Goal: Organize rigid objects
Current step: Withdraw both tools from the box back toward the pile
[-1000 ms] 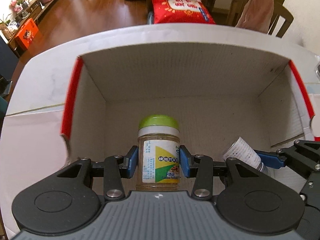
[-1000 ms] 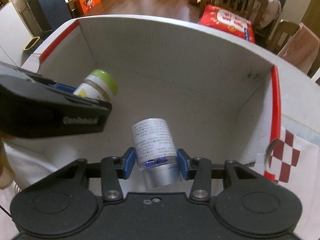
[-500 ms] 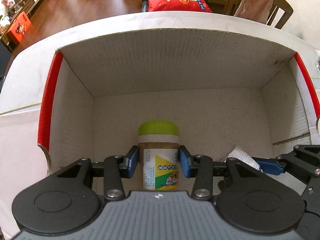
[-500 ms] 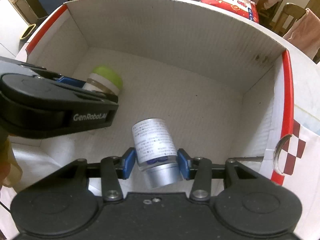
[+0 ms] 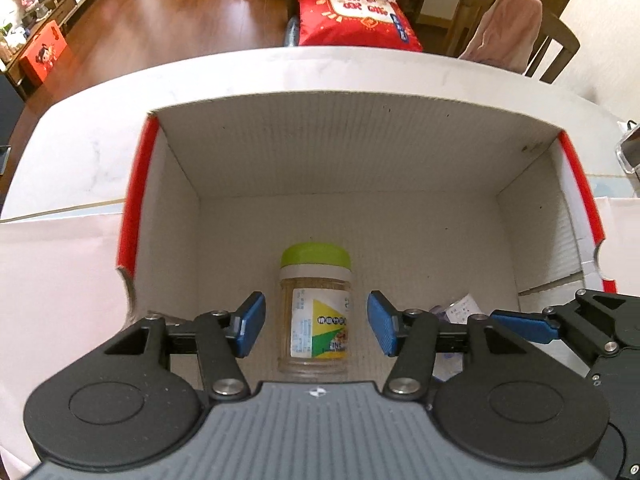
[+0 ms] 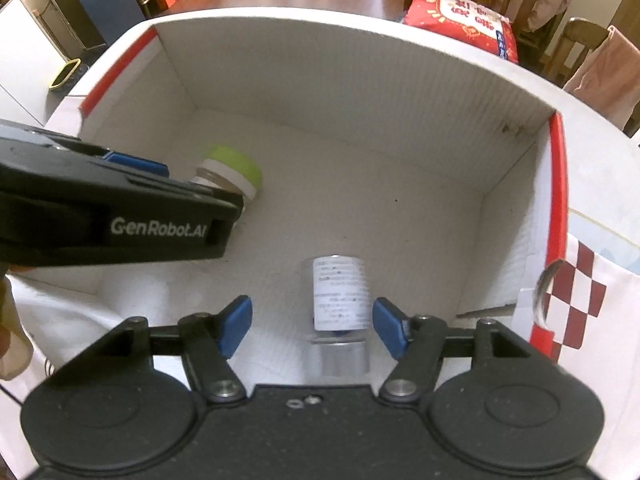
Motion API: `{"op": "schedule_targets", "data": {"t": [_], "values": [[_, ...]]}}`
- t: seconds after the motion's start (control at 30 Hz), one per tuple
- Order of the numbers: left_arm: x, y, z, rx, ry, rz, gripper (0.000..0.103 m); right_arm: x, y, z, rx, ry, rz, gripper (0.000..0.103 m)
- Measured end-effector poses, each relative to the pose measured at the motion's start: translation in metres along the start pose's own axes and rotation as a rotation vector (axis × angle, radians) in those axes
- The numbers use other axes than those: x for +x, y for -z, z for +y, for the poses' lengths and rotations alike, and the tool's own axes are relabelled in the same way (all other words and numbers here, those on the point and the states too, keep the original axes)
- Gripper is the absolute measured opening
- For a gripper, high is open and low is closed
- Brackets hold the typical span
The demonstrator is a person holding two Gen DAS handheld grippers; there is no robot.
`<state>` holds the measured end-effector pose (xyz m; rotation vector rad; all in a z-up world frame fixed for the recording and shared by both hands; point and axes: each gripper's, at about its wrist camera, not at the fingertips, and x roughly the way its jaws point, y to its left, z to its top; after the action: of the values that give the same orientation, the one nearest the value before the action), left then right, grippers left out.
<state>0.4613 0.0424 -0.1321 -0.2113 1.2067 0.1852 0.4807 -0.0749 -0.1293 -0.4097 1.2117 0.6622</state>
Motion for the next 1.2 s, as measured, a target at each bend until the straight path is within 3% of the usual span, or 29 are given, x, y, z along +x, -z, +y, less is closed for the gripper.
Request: {"op": "schedule_targets", "data": {"t": [0.93,1.03,1.2], "values": [[-0.123,0.069,0.005,0.019,0.016,-0.219,0.056,-0.087,0.036,0.008,0.033,-0.007,-0.266,0.075],[-0.132,0.08,0.01,0.022,0.023,-0.244,0.065,-0.095,0.048,0.011,0.039,-0.009,-0.292,0.076],[-0.15,0.101,0.018,0.03,0.035,-0.283,0.066,-0.109,0.068,0.02,0.056,-0.009,-0.338,0.082]]}}
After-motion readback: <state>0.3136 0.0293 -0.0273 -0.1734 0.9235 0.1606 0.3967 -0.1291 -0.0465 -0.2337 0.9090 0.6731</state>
